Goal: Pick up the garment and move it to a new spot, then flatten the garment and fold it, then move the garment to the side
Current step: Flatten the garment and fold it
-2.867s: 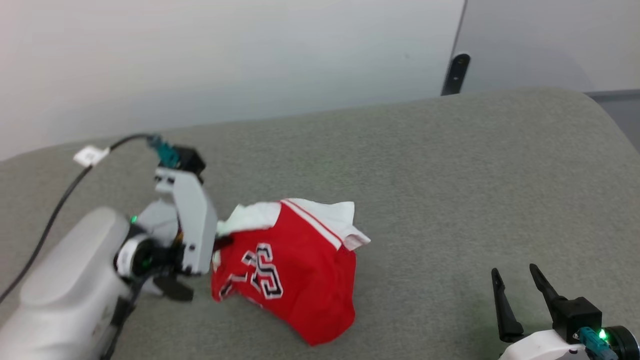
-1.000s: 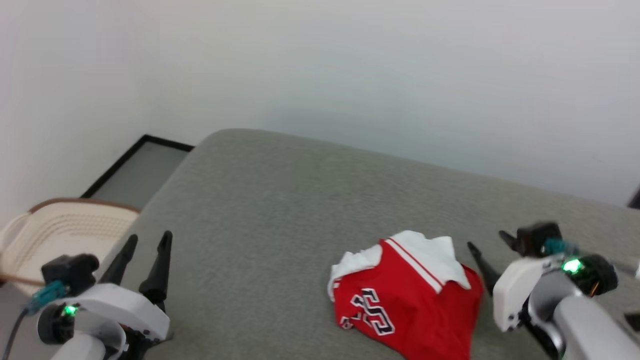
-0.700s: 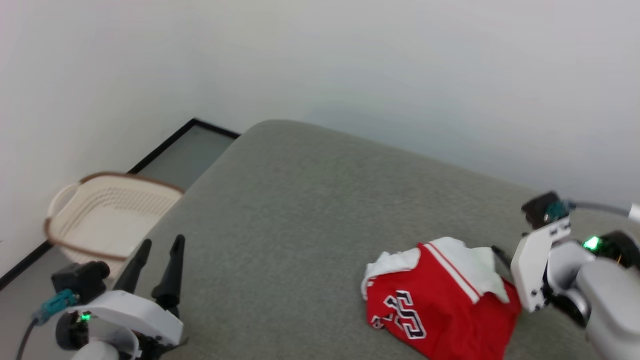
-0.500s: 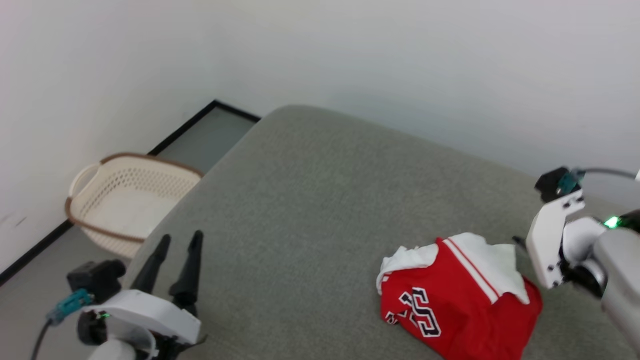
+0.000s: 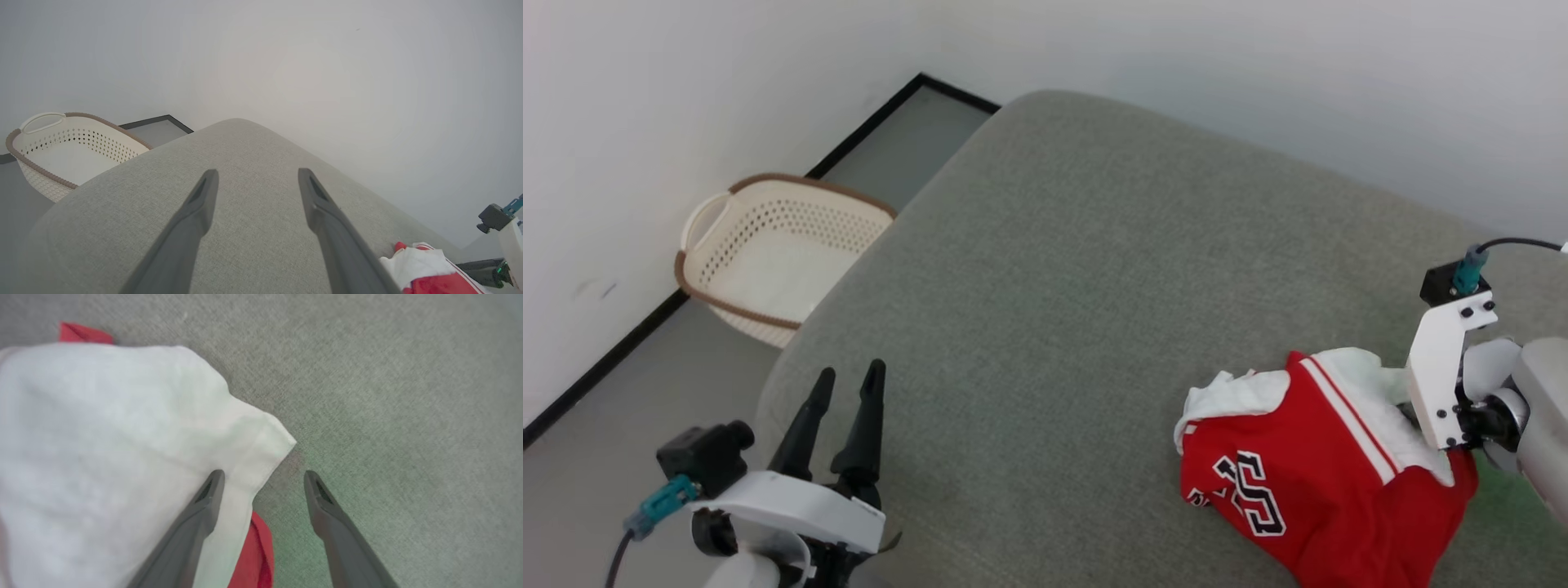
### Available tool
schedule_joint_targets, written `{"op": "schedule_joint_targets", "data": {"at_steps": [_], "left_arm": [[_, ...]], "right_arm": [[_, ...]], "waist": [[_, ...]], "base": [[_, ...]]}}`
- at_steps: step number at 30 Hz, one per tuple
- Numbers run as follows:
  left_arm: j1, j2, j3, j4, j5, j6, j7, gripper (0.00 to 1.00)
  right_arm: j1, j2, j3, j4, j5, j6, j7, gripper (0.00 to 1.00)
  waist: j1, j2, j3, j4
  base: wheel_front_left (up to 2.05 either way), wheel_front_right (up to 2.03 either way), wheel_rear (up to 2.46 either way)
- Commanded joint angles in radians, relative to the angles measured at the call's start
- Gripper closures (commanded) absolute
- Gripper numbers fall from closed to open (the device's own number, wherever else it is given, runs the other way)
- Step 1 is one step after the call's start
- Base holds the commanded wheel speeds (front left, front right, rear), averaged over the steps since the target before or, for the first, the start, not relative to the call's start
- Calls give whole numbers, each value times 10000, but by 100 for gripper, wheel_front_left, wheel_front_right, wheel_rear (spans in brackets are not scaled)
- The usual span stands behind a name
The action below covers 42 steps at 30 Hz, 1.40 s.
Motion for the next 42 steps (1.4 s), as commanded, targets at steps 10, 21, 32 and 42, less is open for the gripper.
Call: {"op": "schedule_joint_targets", "data": {"at_steps": [10, 21, 32, 42], "left_arm": [[57, -364, 356, 292, 340, -363, -23, 0], [-33, -123, 287, 445, 282, -419, 247, 0], [216, 76, 85, 386, 153, -335, 806, 0], [493, 96, 117, 21, 77, -180, 818, 0]], "right_arm": [[-325, 225, 398, 981, 388, -16, -578, 100], [-461, -362, 615, 679, 994, -15, -1444, 100], [932, -1889, 587, 123, 1961, -15, -2153, 100], [1925, -3332, 358, -120, 2616, -16, -2333, 100]], "waist": [[0, -1, 234, 200], [0, -1, -583, -108], [0, -1, -1428, -741], [0, -1, -1198, -1625]], "base": [[0, 0, 0], [0, 0, 0], [0, 0, 0], [0, 0, 0]]}}
